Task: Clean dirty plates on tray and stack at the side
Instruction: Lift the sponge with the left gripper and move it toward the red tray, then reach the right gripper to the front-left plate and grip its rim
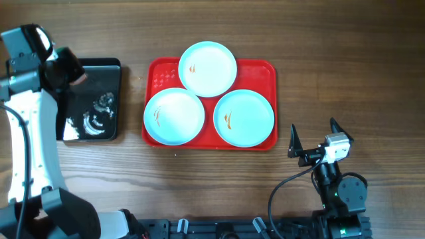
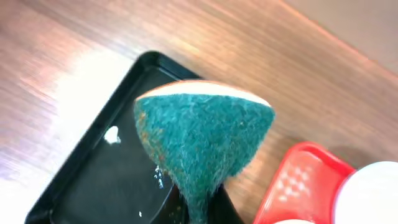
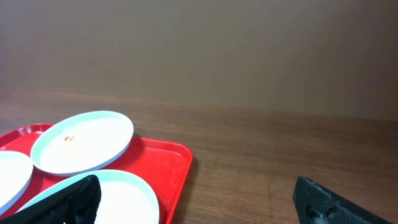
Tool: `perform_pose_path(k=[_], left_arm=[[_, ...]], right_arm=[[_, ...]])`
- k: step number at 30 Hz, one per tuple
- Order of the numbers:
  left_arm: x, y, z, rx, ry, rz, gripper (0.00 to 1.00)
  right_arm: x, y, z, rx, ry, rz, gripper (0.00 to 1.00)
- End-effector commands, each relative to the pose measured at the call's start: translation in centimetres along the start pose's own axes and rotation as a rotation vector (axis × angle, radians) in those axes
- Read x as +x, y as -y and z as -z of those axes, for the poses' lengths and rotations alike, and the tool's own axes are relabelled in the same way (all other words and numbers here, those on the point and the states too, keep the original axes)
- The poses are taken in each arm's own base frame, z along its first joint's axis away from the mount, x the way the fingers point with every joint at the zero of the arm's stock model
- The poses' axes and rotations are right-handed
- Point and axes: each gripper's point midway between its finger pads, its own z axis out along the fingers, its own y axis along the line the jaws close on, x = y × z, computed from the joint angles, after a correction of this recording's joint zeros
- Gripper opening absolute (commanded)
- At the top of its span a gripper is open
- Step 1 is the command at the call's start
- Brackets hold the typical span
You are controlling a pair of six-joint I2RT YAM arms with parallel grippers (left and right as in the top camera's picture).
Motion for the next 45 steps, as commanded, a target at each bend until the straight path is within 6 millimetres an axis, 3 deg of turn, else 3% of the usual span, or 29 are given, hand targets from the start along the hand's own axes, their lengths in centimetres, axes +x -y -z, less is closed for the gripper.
perform_pose_path(k=[1,2,4,5,7,8,13,17,20,22,26,31,33,34,36,37,39,41,43,45], left_arm=[[7.8,-2.5,-6.5,-0.069,-0.265,0.064,0.04],[7.3,-2.2,-6.0,-0.055,-0.253,0.064,0.04],[5.0,0.8,-2.6,0.073,-0.202,0.061,0.04],[3.4,3.6,0.7,0.208,-0.146,0.048,0.04],[1.9,5.4,4.5,0.288,-0.048,0.017,0.04],[2.1,5.9,5.1,0.297,-0.046,0.008,0.04],[11.6,10.3,4.2,0.333,-0.391,-0.099,0.04],[21.7,15.9,2.9,0.400,-0.610,-0.318,0.04],[25.8,17.4,1.3,0.407,-0.665,-0.390,0.04],[26.9,17.3,0.4,0.372,-0.688,-0.417,0.04],[25.8,15.9,-1.2,0.267,-0.615,-0.447,0.04],[25.5,16.1,-1.4,0.265,-0.597,-0.441,0.04],[25.3,16.0,-1.5,0.257,-0.598,-0.412,0.04],[25.3,16.0,-1.5,0.257,-0.596,-0.413,0.04],[25.2,16.1,-1.6,0.261,-0.590,-0.413,0.04],[25.0,16.0,-1.7,0.255,-0.586,-0.410,0.04],[24.2,15.1,-2.1,0.240,-0.580,-0.378,0.04],[23.5,14.3,-2.5,0.225,-0.578,-0.347,0.04],[23.2,14.0,-2.6,0.221,-0.575,-0.335,0.04],[23.3,14.0,-2.6,0.221,-0.576,-0.337,0.04]], right_arm=[[-0.1,0.3,0.0,0.016,0.006,0.018,1.00],[-0.1,0.3,0.0,0.016,0.006,0.017,1.00],[-0.1,0.3,0.0,0.016,0.006,0.017,1.00],[-0.1,0.3,0.0,0.016,0.006,0.017,1.00],[-0.1,0.3,0.0,0.016,0.006,0.017,1.00],[-0.1,0.3,0.0,0.016,0.006,0.017,1.00],[-0.1,0.3,0.0,0.016,0.006,0.017,1.00],[-0.1,0.3,0.0,0.016,0.006,0.017,1.00],[-0.1,0.3,0.0,0.016,0.006,0.017,1.00],[-0.1,0.3,0.0,0.016,0.006,0.017,1.00],[-0.1,0.3,0.0,0.016,0.006,0.017,1.00],[-0.6,-0.1,0.0,-0.009,0.024,-0.001,1.00],[-2.3,-4.8,0.8,-0.300,0.058,-0.264,1.00],[-3.0,-6.1,1.4,-0.386,0.055,-0.380,1.00],[-5.8,-6.6,2.1,-0.466,0.113,-0.591,1.00],[-9.6,-6.6,3.5,-0.524,0.268,-0.589,1.00],[-13.3,-6.1,4.5,-0.532,0.358,-0.603,1.00],[-14.9,-7.2,3.7,-0.546,0.243,-0.503,1.00],[-15.5,-9.0,0.6,-0.598,-0.035,-0.357,1.00],[-15.8,-10.2,-3.0,-0.670,-0.322,-0.321,1.00]])
